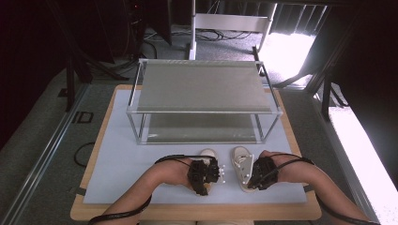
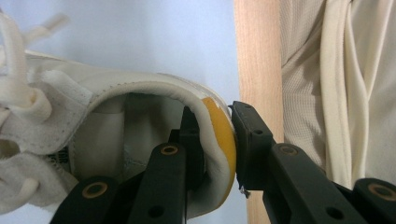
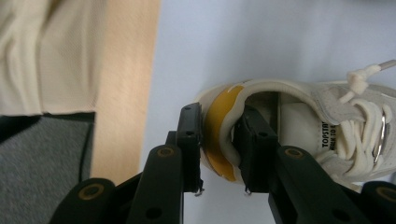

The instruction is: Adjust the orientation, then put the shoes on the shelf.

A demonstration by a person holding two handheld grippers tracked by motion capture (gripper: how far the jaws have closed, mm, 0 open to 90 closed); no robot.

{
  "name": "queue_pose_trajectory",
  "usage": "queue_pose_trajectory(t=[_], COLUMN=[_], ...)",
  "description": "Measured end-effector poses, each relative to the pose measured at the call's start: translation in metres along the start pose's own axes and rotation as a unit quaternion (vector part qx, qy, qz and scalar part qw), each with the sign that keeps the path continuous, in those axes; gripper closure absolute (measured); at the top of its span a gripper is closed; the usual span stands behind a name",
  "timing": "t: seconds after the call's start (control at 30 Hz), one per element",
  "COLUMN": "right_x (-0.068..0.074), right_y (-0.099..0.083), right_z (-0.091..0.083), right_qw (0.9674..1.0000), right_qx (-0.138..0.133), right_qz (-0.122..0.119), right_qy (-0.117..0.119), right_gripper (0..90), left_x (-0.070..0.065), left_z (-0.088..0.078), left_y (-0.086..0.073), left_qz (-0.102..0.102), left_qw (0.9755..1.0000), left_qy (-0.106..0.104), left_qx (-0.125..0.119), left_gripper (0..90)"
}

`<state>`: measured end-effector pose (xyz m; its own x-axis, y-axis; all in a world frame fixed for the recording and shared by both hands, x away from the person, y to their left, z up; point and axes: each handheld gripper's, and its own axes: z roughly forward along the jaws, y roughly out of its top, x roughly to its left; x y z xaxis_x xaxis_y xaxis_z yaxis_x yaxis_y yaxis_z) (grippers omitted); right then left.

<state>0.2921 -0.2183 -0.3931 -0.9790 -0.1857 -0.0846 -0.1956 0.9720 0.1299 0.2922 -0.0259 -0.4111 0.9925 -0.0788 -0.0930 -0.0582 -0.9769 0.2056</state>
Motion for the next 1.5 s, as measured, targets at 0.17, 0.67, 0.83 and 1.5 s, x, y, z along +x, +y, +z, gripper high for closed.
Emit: queue_pose_trajectory(t=[0.17,0.67,0.83,1.5], right_x=[0.002,0.001,-0.002,-0.049], right_y=[0.001,0.005,0.004,-0.009], right_z=[0.003,0.010,0.006,-0.010], right_qw=[0.9999,0.9997,0.9998,0.9967], right_qx=[-0.011,-0.008,0.003,-0.031], right_qz=[0.005,0.021,0.015,0.065], right_qy=[0.004,0.010,0.011,-0.036], right_gripper=[71.3,70.8,71.6,71.5], left_x=[0.003,0.004,0.007,0.048], left_z=[0.006,0.009,0.007,-0.022], left_y=[0.001,0.001,0.002,0.000], left_qz=[-0.016,-0.014,-0.008,-0.012], left_qw=[0.9998,0.9999,1.0000,0.9907], left_qy=[0.003,0.000,0.000,0.095], left_qx=[0.007,0.004,-0.004,-0.097], left_gripper=[73.9,72.7,74.6,77.0])
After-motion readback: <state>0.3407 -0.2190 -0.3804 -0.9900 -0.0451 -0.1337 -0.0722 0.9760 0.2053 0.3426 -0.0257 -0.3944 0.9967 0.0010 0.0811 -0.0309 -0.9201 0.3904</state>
